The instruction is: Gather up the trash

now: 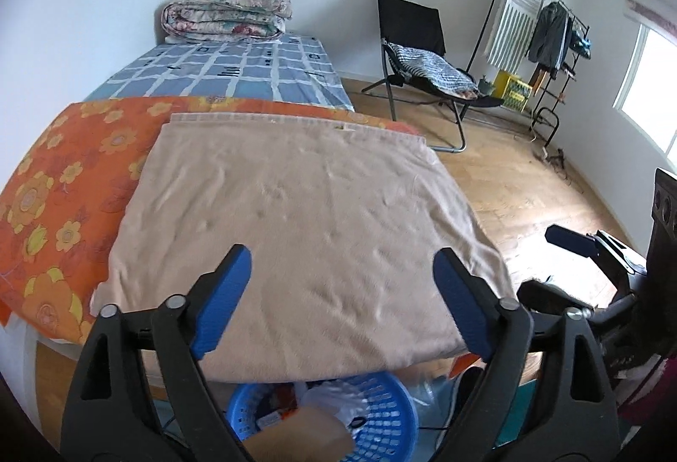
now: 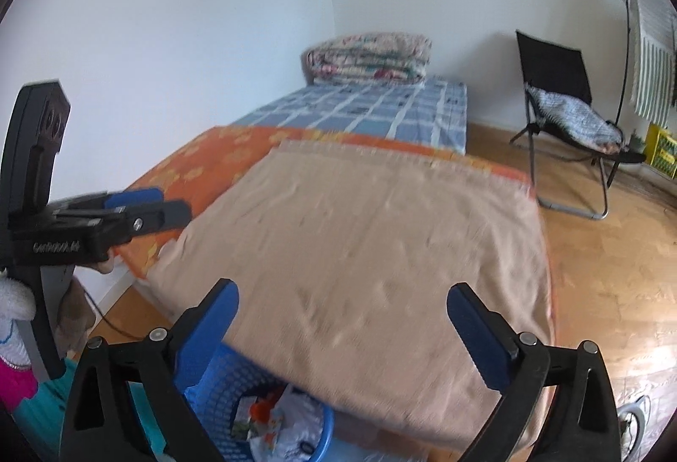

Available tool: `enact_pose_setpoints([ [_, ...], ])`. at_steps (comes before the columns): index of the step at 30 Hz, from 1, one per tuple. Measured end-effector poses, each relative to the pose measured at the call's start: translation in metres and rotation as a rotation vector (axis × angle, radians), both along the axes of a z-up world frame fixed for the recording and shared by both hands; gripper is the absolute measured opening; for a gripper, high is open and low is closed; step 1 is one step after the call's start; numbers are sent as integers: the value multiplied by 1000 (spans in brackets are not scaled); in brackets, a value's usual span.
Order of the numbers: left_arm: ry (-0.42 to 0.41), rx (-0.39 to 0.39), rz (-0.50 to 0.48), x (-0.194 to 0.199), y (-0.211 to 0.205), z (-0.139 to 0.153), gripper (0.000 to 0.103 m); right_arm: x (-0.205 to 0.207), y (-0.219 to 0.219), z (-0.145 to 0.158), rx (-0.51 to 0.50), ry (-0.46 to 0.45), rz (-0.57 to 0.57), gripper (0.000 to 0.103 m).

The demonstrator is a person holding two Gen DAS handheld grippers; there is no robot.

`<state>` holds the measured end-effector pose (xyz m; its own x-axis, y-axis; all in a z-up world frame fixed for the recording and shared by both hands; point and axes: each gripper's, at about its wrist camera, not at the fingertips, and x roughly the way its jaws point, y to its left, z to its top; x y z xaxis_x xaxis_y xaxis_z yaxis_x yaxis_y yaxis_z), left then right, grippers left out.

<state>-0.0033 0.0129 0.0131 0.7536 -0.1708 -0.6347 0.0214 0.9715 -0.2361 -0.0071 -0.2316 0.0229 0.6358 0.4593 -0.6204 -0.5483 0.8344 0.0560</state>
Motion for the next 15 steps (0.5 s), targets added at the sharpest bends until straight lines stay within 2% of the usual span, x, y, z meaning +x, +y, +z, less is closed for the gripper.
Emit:
enact_pose_setpoints([
  [6,-29,-3,29,4,2,9,102,16,-5,10,59,-19,-35,103],
  [9,-33,23,50,6,1,8,102,24,-5,8,70,5,-48,103],
  [15,11,-1,43,9,1,-2,102,34,-3,1,79,44,-60,103],
])
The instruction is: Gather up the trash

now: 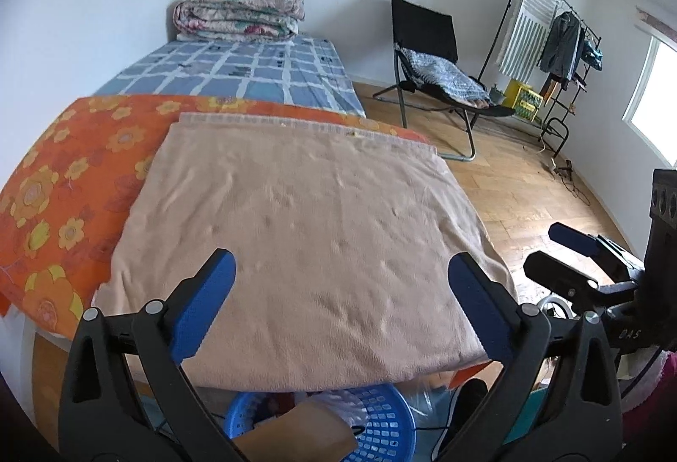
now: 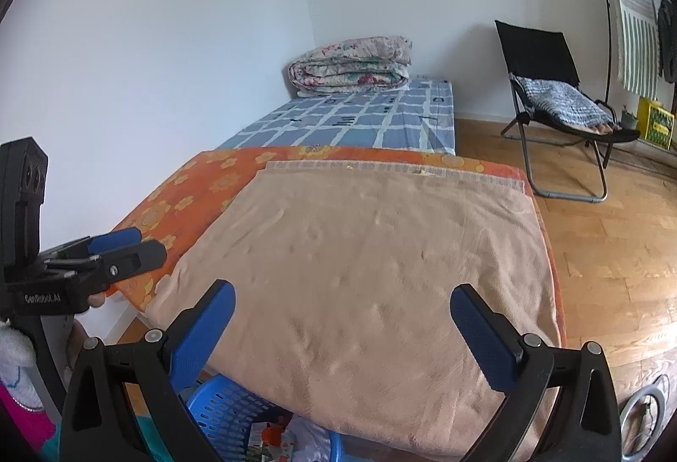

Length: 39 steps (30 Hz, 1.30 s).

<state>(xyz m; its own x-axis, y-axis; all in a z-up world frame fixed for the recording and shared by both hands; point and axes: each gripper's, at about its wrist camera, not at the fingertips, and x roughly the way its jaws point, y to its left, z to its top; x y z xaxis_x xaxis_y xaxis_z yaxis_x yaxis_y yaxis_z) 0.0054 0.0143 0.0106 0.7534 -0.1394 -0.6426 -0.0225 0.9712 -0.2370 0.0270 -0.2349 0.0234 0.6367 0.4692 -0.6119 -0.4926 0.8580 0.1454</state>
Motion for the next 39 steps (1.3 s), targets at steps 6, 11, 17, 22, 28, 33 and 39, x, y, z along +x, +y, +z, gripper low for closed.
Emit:
enact_pose_setpoints([
  [6,25,-38,-17,0,1,-5,102,1,2,-2,1,8,3,103],
  [11,32,-51,-3,-1,5,-8,102,1,3,-5,-7,13,2,103],
  [17,47,-47,-7,-1,4,-12,102,1,2,-10,-16,19,-2,103],
  [22,45,-44,-9,-2,3,-12,102,-2,3,-13,-21,19,-5,103],
  [28,42,-45,-6,-2,4,-11,102,-2,4,-14,-29,14,-5,103],
  [33,38,-42,-7,-3,4,-9,102,-4,5,-14,-32,9,-2,103],
  [39,36,-36,-3,-3,4,-7,102,-4,5,-15,-40,1,-3,103],
])
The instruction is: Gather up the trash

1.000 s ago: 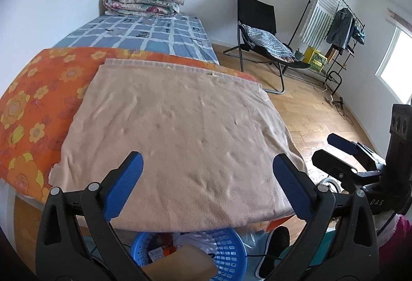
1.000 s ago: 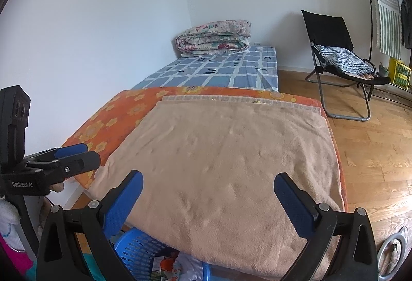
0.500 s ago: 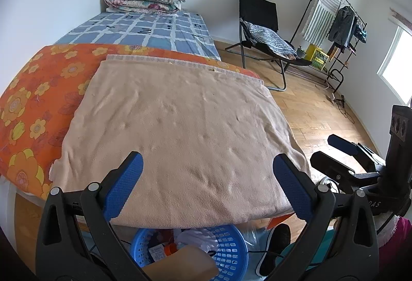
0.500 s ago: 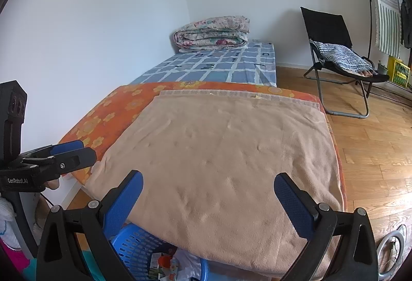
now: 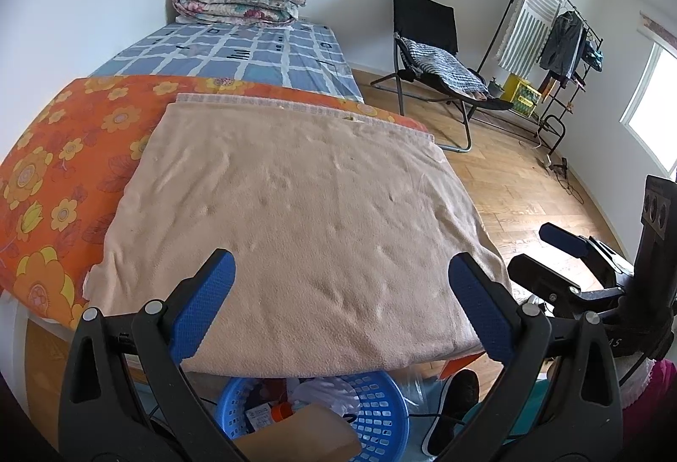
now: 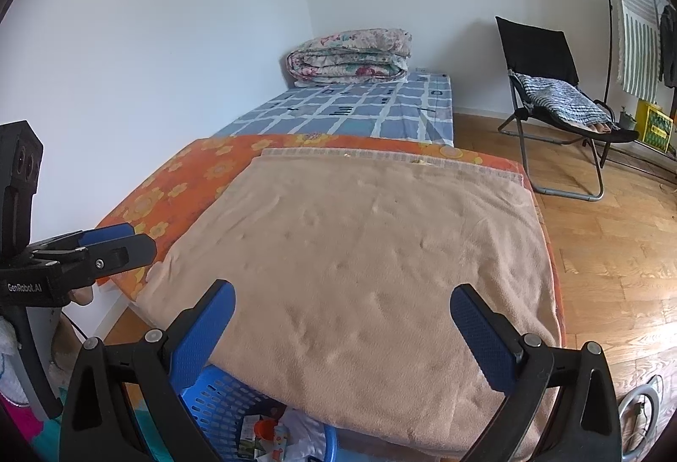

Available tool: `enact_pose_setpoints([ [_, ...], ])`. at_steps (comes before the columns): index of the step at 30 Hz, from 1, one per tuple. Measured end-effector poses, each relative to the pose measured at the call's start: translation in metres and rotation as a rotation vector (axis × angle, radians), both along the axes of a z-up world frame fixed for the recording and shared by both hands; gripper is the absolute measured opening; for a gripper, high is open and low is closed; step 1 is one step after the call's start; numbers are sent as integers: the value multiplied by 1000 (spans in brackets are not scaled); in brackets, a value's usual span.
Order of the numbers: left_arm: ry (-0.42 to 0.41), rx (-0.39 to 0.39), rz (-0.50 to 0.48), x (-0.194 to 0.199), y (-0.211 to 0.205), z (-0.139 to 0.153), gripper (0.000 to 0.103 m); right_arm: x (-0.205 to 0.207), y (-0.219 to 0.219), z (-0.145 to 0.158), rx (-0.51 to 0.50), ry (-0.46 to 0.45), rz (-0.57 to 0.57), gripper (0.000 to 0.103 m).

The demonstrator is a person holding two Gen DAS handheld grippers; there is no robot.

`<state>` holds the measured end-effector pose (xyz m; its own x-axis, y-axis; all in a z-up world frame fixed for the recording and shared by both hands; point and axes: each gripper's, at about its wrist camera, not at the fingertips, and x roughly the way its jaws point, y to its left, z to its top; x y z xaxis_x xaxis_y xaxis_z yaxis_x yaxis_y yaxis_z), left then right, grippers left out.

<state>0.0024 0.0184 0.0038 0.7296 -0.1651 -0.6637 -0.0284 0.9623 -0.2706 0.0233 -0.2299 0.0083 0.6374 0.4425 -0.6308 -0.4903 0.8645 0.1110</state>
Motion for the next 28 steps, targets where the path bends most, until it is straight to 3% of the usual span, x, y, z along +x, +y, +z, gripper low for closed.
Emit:
enact_pose_setpoints([
  [28,-5,94,31,-8,-9,-3,102,1,-2,-10,-26,16,14,103],
])
